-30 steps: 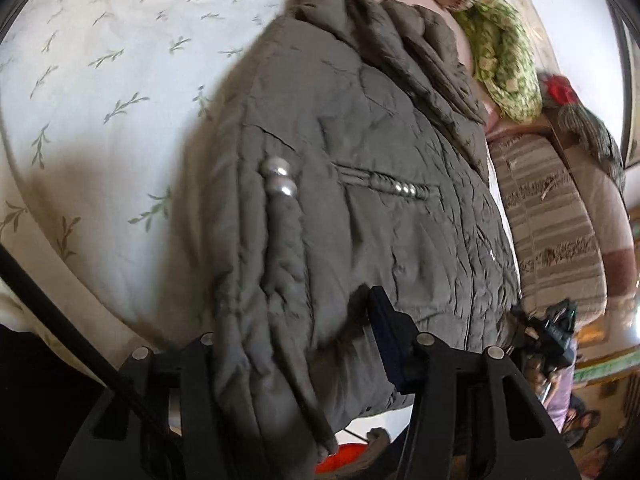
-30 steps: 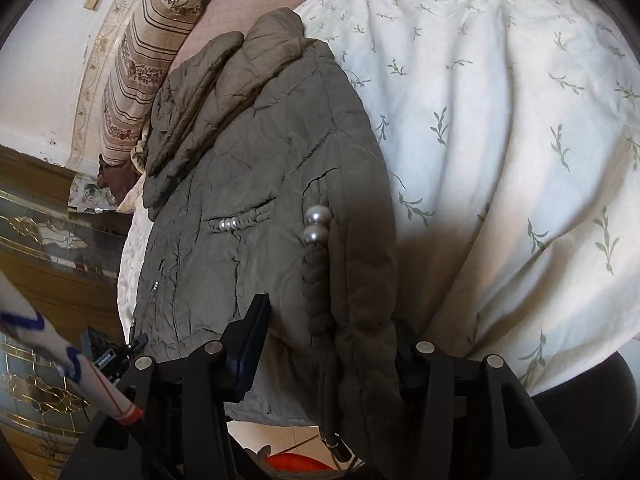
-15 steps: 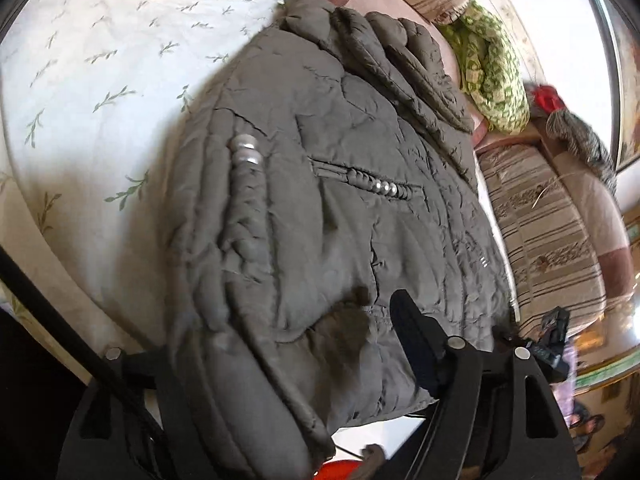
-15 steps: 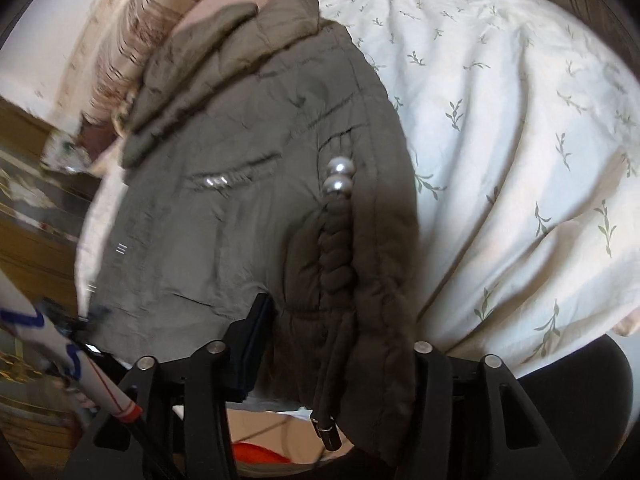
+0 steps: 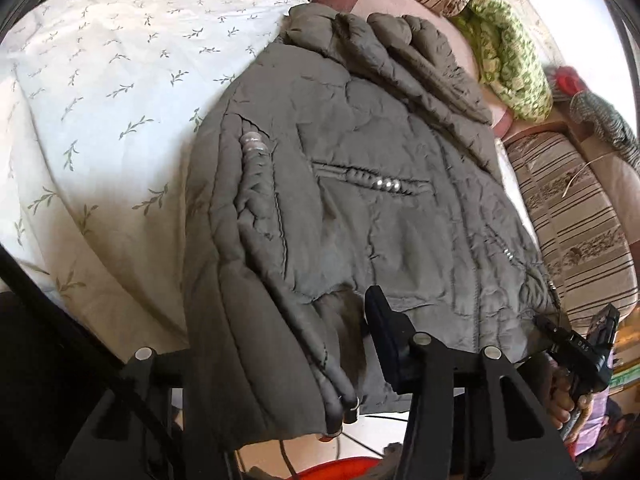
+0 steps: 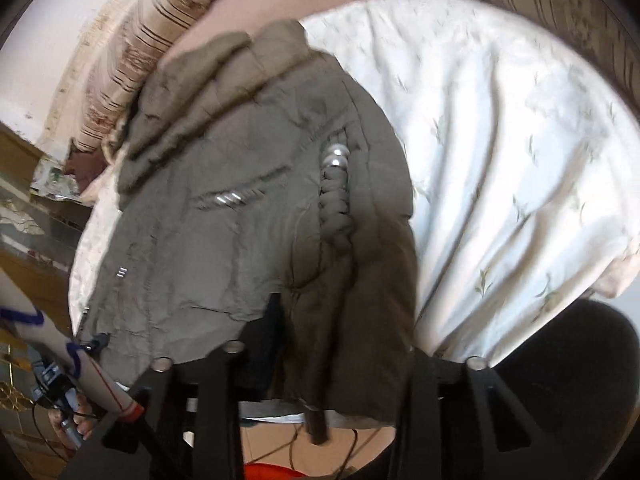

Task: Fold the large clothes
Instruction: 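Grasp the jacket hem with both tools and lift it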

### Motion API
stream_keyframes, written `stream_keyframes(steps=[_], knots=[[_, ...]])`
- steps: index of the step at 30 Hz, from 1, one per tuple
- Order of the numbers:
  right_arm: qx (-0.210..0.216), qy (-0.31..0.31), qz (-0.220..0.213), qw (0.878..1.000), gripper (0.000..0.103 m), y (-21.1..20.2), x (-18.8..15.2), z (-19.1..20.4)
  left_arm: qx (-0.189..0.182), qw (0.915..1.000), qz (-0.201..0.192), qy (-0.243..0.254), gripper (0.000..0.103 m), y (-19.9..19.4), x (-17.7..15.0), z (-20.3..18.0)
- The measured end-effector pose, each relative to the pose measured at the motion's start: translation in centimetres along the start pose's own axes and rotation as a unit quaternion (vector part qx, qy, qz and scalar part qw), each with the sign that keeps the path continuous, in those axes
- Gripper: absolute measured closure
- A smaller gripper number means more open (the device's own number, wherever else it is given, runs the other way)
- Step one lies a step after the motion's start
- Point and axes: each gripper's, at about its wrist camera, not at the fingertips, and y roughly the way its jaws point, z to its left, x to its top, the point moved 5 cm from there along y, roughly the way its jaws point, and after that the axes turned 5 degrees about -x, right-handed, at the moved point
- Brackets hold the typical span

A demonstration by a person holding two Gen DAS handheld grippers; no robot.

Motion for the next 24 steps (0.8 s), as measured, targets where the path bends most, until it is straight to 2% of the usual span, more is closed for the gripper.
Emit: stream_keyframes(steps=[2,5,7,10,12,13,14,15,17,18,20,24], knots=[[0.017,-0.003,-0.005,1.0,0.071,-0.3,0.5,0.4,-0.015,0.9997,0.004,-0.018,0.054,0.4,0.2,0.3],[0.03,0.007,0.006,0.999,0.07,0.6,0.7,0.3,-0.058,0.9972,0.011,-0.046,0.034,0.9,0.4,0.5],[0.033,0.013,0.018,0.999,0.068,1.3,0.6,-0.1,-0.069,0.9952,0.013,-0.068,0.033,1.2,0.5,0.6],[0.036,0.022,0.031,0.999,0.062,2.4,0.5,-0.1,-0.062,0.995,0.022,-0.075,0.033,1.6,0.3,0.5],[0.029,0.022,0.038,0.999,0.062,3.1,0.4,-0.1,-0.051,0.9961,0.017,-0.07,0.033,1.5,0.2,0.1],[0.026,0.023,0.041,0.999,0.062,3.4,0.3,-0.2,-0.043,0.9969,0.014,-0.065,0.036,1.4,0.1,-0.2],[0.024,0.024,0.044,0.998,0.061,3.5,0.2,-0.5,-0.035,0.9975,0.013,-0.06,0.047,1.3,0.2,-0.4],[0.022,0.025,0.044,0.998,0.061,3.7,0.1,-0.6,-0.019,0.9983,0.013,-0.053,0.064,1.2,0.2,-0.6],[0.024,0.028,0.048,0.998,0.062,4.0,0.2,-0.4,0.002,0.9988,0.014,-0.046,0.079,0.9,0.5,-0.7],[0.024,0.028,0.048,0.998,0.063,4.0,0.2,-0.4,0.002,0.9987,0.012,-0.05,0.082,0.6,0.7,-0.8],[0.032,0.02,0.047,0.998,0.074,3.5,0.6,-0.1,0.0,0.9984,0.005,-0.057,0.083,0.1,1.0,-1.0],[0.045,0.015,0.037,0.998,0.08,2.4,1.2,0.8,0.01,0.9988,-0.008,-0.047,0.084,-0.9,1.3,-1.7]])
